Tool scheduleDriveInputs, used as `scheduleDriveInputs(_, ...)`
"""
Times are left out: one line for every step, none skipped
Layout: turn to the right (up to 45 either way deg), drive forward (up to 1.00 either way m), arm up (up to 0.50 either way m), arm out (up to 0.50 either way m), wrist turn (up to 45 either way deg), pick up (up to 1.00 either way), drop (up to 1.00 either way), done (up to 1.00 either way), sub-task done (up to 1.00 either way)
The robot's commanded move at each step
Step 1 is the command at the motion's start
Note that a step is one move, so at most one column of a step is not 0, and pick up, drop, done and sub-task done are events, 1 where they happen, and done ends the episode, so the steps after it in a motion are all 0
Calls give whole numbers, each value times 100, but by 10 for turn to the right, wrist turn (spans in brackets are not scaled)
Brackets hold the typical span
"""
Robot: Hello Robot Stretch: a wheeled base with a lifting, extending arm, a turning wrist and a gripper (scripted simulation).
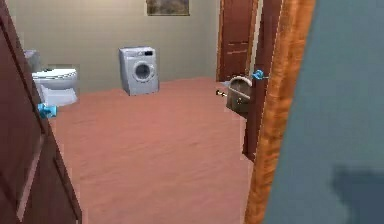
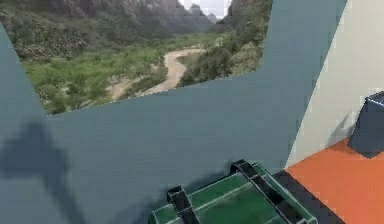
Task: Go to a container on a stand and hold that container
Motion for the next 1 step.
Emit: scheduleDriveInputs(0,90,0,0,0,0,0,0,0)
